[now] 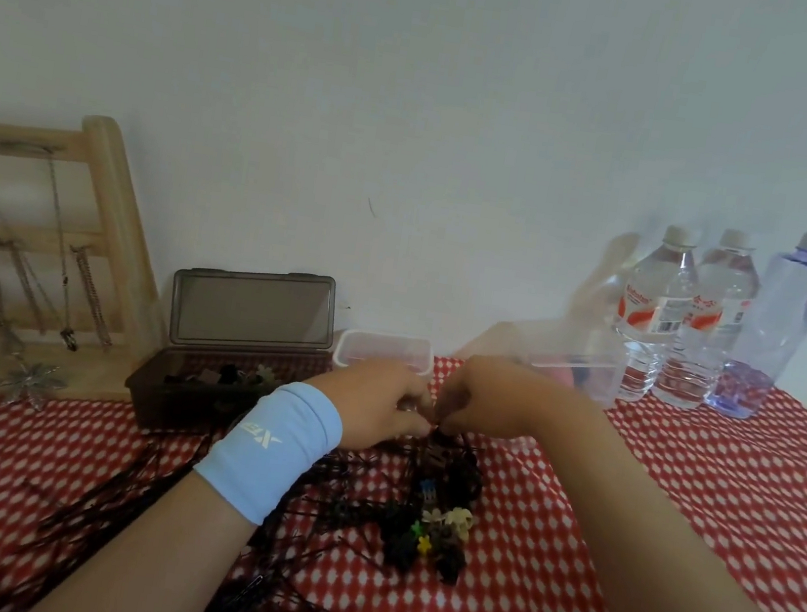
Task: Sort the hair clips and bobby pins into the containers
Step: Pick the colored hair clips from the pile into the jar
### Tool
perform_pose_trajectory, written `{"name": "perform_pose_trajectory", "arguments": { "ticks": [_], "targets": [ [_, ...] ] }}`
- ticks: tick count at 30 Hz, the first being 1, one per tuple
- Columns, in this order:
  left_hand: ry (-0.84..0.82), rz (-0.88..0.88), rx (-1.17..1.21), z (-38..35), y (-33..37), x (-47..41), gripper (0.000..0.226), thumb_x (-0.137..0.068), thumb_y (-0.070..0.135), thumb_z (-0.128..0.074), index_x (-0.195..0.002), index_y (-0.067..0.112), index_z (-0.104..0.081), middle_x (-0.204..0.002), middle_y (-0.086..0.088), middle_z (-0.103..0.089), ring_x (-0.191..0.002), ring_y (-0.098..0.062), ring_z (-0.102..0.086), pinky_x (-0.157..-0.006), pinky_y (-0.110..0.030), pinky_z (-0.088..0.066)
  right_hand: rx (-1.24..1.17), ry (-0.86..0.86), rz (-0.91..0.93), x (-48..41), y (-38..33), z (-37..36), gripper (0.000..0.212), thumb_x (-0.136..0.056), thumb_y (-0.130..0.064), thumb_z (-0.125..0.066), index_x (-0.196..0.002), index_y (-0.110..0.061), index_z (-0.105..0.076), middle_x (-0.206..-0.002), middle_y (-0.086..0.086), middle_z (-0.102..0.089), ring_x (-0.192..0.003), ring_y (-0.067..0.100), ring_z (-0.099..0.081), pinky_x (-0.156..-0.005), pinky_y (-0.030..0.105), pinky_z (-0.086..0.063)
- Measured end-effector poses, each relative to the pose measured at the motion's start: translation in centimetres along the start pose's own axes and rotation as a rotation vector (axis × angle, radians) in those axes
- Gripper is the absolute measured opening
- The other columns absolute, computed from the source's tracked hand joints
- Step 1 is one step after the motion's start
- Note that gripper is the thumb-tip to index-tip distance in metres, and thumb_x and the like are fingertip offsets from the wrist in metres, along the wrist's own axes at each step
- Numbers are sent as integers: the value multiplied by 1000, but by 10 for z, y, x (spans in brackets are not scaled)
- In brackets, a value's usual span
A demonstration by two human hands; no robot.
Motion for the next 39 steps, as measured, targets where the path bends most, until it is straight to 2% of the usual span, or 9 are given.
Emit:
{"name": "perform_pose_trajectory", "arguments": {
  "ticks": [3, 7, 11, 14, 21, 24, 29, 32, 39],
  "targets": [
    [-28, 31, -5, 5, -4, 4, 17, -97, 41, -55, -90, 26, -62, -80, 12, -57, -74, -7, -54, -65, -21, -36, -25, 25, 3, -1, 0, -2, 12, -87, -31, -74, -98, -30, -77, -94, -13, -73, -86, 5, -66, -88, 33, -57],
    [-51, 37, 109, 10, -9, 8, 12, -92, 38, -64, -95, 26, -64, -90, 7, -68, -73, -9, -69, -78, -26, -51, -119, 51, 34, 1, 0, 5, 5, -82, -23, -75, -86, -26, -75, -85, -11, -72, -79, 5, -68, -82, 35, -60],
    [-15, 20, 162, 14, -12, 10, 16, -86, 24, -72, -101, 23, -66, -85, 9, -67, -75, -7, -68, -80, -26, -56, -311, 38, 61, 9, -5, 14, 22, -83, -11, -68, -98, -26, -74, -87, -3, -74, -74, 15, -72, -65, 29, -62],
    [35, 22, 165, 20, -15, 10, 11, -89, 25, -69, -100, 23, -67, -80, 9, -68, -75, -7, -68, -80, -25, -56, -382, 32, 75, 12, -13, 17, 32, -85, -4, -59, -97, -24, -80, -88, 1, -75, -70, 13, -68, -68, 30, -60],
    [149, 30, 137, 29, -23, 11, 8, -88, 31, -69, -96, 28, -67, -86, 9, -69, -76, -4, -65, -80, -25, -53, -456, -13, 45, 13, -23, 14, 16, -87, -36, -74, -101, -30, -80, -93, -16, -76, -80, -8, -66, -72, 9, -45],
    [132, 30, 202, 33, -23, 14, 6, -89, 31, -68, -94, 28, -66, -80, 5, -73, -71, -4, -68, -80, -30, -56, -431, 31, 55, 9, -22, 13, 12, -84, -30, -79, -95, -28, -81, -88, -13, -77, -80, -2, -69, -74, 12, -49],
    [41, 36, 222, 43, -25, 21, 11, -92, 31, -65, -98, 23, -70, -62, 15, -68, -58, -1, -63, -63, -18, -48, -408, 67, 53, 7, -22, 14, 6, -80, -33, -82, -85, -31, -81, -81, -16, -76, -77, -3, -68, -80, 22, -55],
    [-48, 114, 210, 42, -30, 23, 20, -97, 34, -57, -97, 18, -68, -61, 8, -69, -58, -10, -63, -65, -25, -51, -354, 135, 97, 6, -27, 17, 4, -79, -30, -84, -81, -30, -81, -81, -15, -75, -77, -2, -67, -72, 17, -53],
    [79, 93, 510, 36, -19, 18, 14, -100, 22, -54, -108, 14, -61, -71, -4, -73, -50, -10, -64, -51, -18, -48, -437, 177, 142, 10, -28, 19, 3, -81, -26, -82, -82, -24, -80, -75, -12, -75, -70, 0, -68, -68, 14, -52]
  ]
}}
Point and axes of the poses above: each hand's wrist, its own x-axis away from the middle knuckle, its own z-axis out of the back of the hand, y = z × x, the point moved 2 cm from there along -x, towards the middle knuckle
